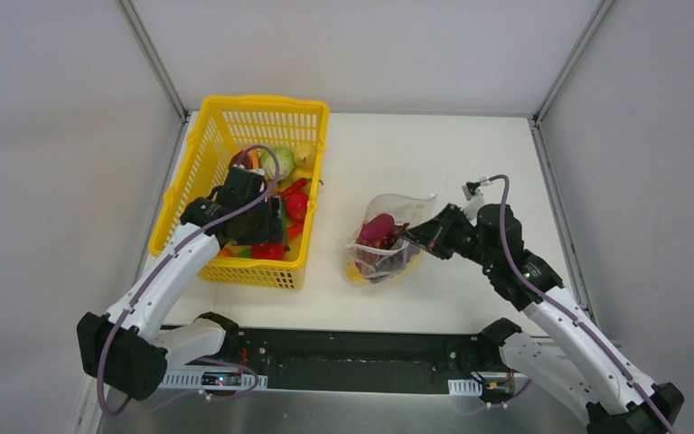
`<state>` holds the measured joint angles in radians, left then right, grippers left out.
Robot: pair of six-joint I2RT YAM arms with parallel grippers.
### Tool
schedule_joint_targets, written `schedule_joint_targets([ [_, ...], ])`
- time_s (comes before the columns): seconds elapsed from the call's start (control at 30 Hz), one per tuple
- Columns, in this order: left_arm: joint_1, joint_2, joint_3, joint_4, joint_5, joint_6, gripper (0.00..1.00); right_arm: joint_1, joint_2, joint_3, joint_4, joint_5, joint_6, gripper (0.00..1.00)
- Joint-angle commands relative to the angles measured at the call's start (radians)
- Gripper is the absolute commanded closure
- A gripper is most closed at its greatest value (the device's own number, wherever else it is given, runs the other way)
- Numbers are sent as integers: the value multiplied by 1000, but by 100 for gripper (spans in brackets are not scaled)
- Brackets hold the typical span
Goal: Place the food in the zip-top bag and seal the zipper
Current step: Adjust the fake fruit in the bin, then pick up the fake fruit from the bin.
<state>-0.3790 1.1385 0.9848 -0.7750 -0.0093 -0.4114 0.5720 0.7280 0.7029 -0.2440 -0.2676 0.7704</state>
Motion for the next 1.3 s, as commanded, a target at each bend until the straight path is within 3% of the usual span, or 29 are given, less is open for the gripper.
schedule_joint_targets([
  [0.0,6,-90,51,-19,-16,-13,53,1,-20,41,22,7,9,100],
  [0.17,8,-98,28,-4,-66,-10,44,1,-4,50,25,2,7,100],
  [0.3,15,-13,-28,91,-45,-35,42,2,-1,41,45,-9,17,100],
  [0.47,15,131,-55,82,-3,-46,41,0,4,40,50,-10,20,100],
  [0.63,14,153,-85,60,35,-31,27,1,5,43,46,-9,18,100],
  [0.73,14,144,-85,47,40,-23,27,1,6,43,45,-10,17,100],
  [0.9,14,165,-75,35,84,5,38,1,0,35,41,-9,18,100],
  [1.03,14,111,-75,21,76,-3,65,0,-1,38,39,-4,18,100],
  [1.13,14,25,-40,-29,31,-2,74,1,-1,41,38,-6,17,100],
  [1.27,14,-93,32,-76,-10,7,97,1,1,44,37,-15,17,100],
])
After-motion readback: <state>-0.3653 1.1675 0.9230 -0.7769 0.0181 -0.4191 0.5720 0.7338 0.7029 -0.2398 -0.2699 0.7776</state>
